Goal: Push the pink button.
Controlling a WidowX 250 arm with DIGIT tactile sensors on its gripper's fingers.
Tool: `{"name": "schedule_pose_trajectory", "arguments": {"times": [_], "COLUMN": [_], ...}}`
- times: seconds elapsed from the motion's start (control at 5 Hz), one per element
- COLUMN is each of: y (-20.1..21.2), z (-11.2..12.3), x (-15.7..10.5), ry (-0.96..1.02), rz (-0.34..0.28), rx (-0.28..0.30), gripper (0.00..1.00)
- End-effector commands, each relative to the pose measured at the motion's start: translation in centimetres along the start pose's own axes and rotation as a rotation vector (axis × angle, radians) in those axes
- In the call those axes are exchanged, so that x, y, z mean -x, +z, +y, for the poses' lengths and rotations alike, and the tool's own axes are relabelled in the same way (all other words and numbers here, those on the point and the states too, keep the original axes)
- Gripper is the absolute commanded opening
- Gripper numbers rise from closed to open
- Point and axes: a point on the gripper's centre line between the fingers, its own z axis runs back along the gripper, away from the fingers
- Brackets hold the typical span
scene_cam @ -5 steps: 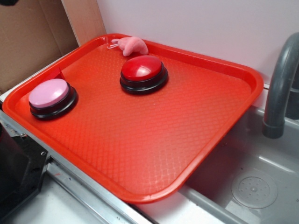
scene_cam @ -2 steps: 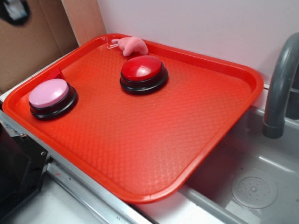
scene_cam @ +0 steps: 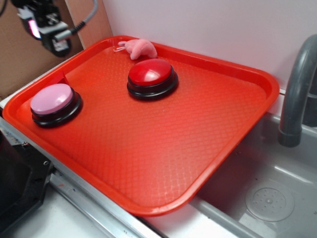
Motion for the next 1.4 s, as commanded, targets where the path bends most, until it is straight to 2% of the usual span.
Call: {"name": "schedule_pose_trajectory", "arguments": {"times": [0.0,0.2,0.4,0.6,0.8,1.0,1.2], "y": [-1.4,-4.8,-7.9,-9.8,-11.0,-11.4,-8.4], "z": [1.7,4.9,6.2,6.5,6.6,6.7,6.2], "x": [0.6,1.6,2.8,1.9,1.7,1.5,1.6], "ry": [-0.075,-0.078,-0.028,-0.014,0.01,0.012,-0.05], "rz": [0.024,0.001,-0.022,0.017,0.024,-0.001,-0.023], "rx": [-0.15,-0.156,-0.088,-0.075,-0.074,-0.065,-0.074], "gripper": [1.0,1.0,1.0,1.0,1.0,1.0,1.0]}}
